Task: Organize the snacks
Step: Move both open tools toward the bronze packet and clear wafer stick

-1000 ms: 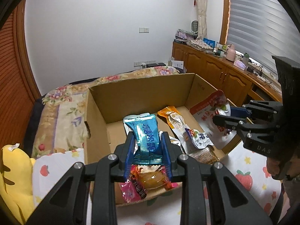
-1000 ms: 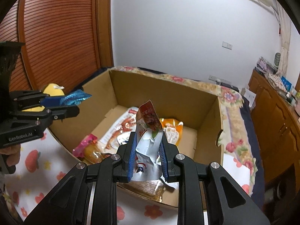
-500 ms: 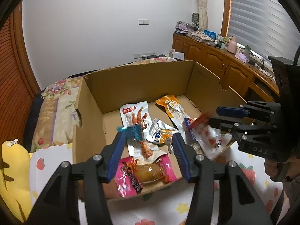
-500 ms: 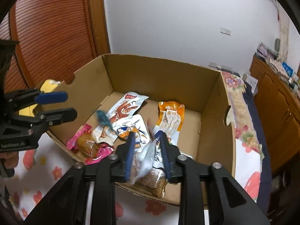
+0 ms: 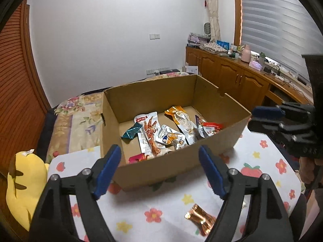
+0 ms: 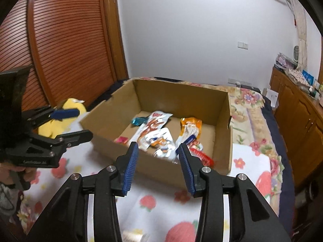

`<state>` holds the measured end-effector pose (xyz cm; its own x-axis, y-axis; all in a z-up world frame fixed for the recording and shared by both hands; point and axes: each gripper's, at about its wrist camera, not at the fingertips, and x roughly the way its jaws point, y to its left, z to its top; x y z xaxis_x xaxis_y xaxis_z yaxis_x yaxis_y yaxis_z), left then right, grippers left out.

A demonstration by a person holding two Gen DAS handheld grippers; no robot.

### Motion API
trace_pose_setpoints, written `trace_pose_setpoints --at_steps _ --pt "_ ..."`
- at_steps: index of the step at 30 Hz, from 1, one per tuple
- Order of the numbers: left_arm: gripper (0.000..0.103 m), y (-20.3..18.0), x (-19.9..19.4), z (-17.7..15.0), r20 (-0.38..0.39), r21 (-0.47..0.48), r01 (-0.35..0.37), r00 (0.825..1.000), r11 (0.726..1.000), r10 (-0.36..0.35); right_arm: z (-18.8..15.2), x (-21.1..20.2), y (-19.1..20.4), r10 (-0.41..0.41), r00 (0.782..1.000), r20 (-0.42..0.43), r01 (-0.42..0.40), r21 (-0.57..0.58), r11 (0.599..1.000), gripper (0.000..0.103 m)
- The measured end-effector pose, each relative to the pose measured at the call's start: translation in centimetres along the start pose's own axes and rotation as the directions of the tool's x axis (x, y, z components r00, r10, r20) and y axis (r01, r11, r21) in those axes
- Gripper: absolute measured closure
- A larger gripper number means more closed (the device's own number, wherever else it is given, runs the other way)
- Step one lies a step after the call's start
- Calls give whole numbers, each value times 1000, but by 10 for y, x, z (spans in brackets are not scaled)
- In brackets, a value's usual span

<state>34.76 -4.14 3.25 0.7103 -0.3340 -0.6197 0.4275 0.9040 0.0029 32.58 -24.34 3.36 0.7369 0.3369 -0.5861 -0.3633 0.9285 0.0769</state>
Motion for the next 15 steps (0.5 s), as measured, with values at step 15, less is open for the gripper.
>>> trace_pose_setpoints --at_steps 15 --pt "23 -21 -33 -76 -23 -12 4 1000 1000 -5 -116 -7 35 -1 984 -178 -8 -48 999 60"
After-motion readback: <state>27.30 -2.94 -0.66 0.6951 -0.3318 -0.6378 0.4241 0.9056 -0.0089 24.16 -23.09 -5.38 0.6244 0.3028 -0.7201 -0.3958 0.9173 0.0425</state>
